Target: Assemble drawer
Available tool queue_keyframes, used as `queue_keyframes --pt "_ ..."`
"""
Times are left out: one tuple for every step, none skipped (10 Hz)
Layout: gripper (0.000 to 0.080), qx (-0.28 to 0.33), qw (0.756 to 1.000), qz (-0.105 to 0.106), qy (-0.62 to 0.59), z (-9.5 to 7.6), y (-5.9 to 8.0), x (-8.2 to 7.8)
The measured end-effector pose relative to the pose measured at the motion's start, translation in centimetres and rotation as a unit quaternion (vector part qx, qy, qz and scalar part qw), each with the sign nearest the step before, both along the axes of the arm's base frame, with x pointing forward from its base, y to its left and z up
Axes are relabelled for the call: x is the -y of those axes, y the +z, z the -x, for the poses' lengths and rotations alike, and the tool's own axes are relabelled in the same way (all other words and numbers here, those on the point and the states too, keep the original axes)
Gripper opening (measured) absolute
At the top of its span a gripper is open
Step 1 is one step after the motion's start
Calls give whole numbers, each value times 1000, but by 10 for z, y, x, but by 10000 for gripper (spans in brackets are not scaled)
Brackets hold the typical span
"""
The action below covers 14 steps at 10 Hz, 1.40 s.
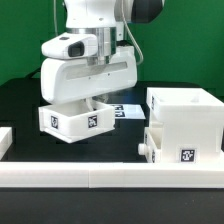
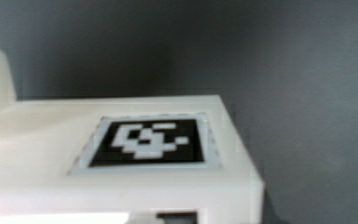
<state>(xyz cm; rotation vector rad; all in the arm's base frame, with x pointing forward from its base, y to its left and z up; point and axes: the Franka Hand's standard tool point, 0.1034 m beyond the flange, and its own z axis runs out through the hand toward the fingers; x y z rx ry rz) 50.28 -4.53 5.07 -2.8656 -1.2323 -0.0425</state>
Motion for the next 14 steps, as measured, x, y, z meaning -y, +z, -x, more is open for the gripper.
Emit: queue_keyframes --pt "42 -4 999 3 45 -5 2 -1" --pt "42 -3 997 7 83 -9 4 -2" --pt "42 -1 992 11 129 -10 5 -2" --pt "42 -1 988 11 155 -10 4 -1" --pt "42 -1 984 13 176 -9 4 0" --pt "42 -1 975 16 221 -9 4 2" --pt "42 -1 968 18 250 -9 4 3" --pt "42 -1 962 19 272 -9 4 3" --pt "42 0 940 27 339 -14 7 3" --pt "42 0 932 31 362 -20 8 1" --pt "42 0 930 30 366 -29 9 -5" --pt "42 0 926 32 376 -36 8 -12" --pt "42 -4 921 31 389 -42 5 -15" --pt "42 -9 922 29 387 -40 5 -14"
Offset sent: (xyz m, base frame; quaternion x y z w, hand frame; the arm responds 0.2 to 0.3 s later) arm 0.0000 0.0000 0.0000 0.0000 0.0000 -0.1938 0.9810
